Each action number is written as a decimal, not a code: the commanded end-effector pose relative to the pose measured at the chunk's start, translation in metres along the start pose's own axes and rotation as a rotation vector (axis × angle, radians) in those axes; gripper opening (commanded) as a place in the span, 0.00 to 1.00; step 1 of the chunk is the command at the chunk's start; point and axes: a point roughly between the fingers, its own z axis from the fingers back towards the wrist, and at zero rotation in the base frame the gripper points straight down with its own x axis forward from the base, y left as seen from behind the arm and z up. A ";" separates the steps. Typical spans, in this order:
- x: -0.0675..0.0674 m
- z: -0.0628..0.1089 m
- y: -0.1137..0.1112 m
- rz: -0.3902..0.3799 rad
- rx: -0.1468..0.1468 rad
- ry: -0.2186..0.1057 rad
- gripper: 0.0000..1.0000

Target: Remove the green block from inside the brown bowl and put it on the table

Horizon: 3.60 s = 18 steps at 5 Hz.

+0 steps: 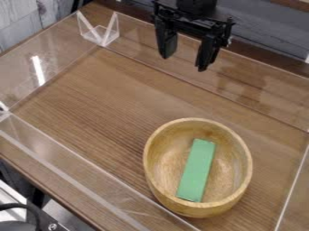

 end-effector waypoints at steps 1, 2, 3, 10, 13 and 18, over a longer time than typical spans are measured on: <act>-0.019 -0.011 -0.012 0.050 -0.008 0.029 1.00; -0.046 -0.029 -0.034 0.086 -0.016 0.052 1.00; -0.069 -0.037 -0.062 0.100 -0.019 0.030 1.00; -0.074 -0.076 -0.071 0.143 -0.076 -0.010 1.00; -0.071 -0.079 -0.068 0.141 -0.087 -0.002 1.00; -0.067 -0.080 -0.066 0.129 -0.098 0.008 1.00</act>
